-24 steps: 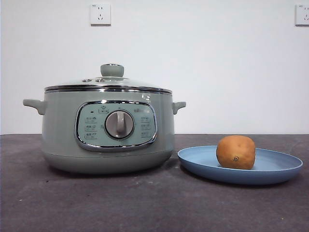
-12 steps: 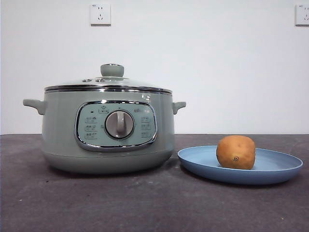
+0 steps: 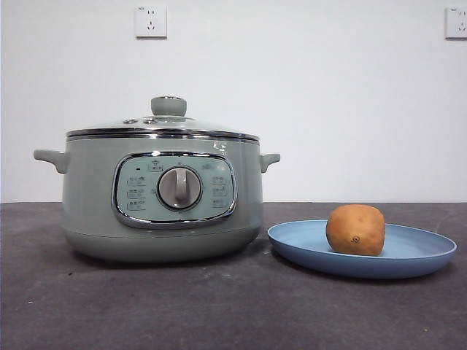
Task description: Take the potato out from the steamer,put the potato on the plate,close the lid
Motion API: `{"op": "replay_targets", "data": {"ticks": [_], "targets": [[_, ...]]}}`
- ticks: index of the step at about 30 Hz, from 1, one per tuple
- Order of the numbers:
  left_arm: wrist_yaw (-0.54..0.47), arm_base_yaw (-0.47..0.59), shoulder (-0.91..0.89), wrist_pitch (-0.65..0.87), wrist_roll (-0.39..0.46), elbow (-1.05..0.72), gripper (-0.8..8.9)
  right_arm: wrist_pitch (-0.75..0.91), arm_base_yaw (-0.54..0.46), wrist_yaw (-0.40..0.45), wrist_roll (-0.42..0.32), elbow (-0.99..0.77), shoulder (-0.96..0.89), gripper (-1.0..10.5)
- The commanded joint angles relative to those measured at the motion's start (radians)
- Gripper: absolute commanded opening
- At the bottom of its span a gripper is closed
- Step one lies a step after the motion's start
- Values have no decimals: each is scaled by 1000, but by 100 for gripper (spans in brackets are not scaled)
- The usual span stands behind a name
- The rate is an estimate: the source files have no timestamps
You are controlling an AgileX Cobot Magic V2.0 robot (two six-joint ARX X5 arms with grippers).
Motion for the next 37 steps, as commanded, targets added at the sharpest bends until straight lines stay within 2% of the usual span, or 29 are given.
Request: {"op": "replay_targets", "data": {"ticks": [1, 3, 8, 13, 16, 21, 29, 37], "targets": [[6, 3, -3, 1, -5, -16, -4, 108, -57, 18, -135, -57, -66, 0], [6, 3, -3, 1, -5, -16, -4, 214, -86, 23, -162, -128, -115, 0], [6, 3, -3, 1, -5, -16, -4, 533, -137, 33, -142, -401, -254, 0], [6, 3, -3, 1, -5, -16, -4, 731, -145, 35, -142, -626, -363, 0], [6, 3, -3, 1, -5, -16, -4, 796, -145, 79, -124, -725, -414, 1], [6, 3, -3, 1, -5, -16, -4, 824, -145, 188, -66, -834, -486, 0], [6, 3, -3, 1, -5, -16, -4, 820, -143, 190, -55, -925, -554, 1], [6, 3, -3, 1, -5, -16, -4, 675, -143, 191, -56, -924, -563, 0]]}}
